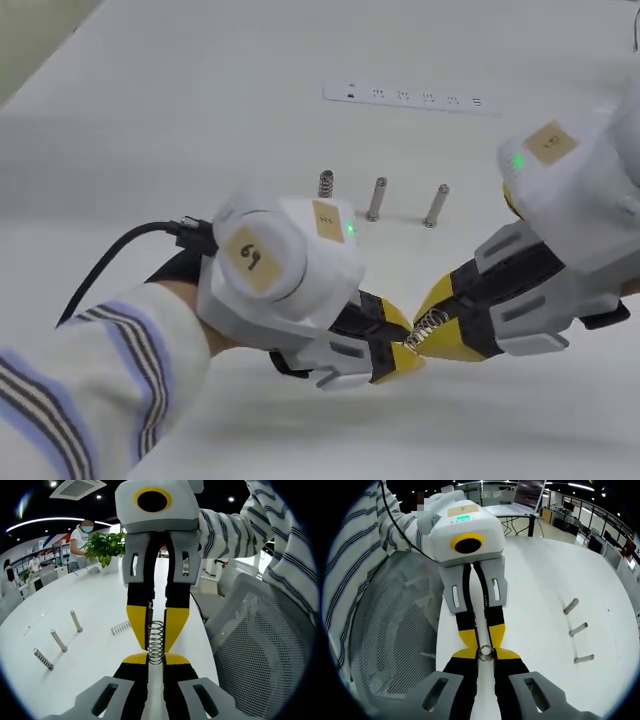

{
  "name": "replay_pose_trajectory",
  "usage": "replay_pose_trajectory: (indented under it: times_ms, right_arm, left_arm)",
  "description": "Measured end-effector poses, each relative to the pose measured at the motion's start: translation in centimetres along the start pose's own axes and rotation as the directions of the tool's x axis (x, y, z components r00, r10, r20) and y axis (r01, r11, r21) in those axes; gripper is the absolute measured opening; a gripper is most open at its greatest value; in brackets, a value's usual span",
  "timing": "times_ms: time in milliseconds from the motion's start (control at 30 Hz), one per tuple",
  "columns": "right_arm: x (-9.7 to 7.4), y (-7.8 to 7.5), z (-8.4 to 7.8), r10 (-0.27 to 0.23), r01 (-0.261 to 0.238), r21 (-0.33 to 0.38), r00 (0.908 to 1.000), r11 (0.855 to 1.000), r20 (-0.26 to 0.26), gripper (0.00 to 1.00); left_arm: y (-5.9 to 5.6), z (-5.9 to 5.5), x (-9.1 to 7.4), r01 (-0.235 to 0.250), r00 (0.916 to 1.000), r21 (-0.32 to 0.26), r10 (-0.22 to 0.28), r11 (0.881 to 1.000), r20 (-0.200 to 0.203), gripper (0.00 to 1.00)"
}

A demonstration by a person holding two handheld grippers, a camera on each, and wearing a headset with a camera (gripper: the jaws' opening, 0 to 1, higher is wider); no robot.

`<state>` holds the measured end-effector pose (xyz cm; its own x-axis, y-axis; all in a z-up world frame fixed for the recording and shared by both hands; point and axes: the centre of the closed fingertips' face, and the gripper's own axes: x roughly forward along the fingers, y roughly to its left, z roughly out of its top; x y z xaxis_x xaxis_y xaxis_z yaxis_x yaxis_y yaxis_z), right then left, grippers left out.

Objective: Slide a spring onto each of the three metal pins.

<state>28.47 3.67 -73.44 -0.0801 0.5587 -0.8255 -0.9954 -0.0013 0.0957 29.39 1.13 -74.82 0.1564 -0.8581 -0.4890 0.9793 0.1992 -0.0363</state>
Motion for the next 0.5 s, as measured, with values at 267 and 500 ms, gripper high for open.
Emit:
replay_pose_trajectory:
  times_ms: [267, 500]
  right_arm:
    - [0.24, -0.4, -0.15, -0.004, 0.004, 0.017, 0.9998, 1.0, -0.02, 0.08]
    - [0.38, -0.45, -0.24, 0.011, -0.011, 0.034, 0.9998, 0.999, -0.015, 0.08]
  left_arm:
    - [0.27, -0.28, 0.03, -0.019, 0.9998, -0.036, 0.019, 0.999, 0.005, 0.02]
    - [0.27, -0.17, -0.12, -0.021, 0.9995, -0.047, 0.022, 0.999, 0.02, 0.02]
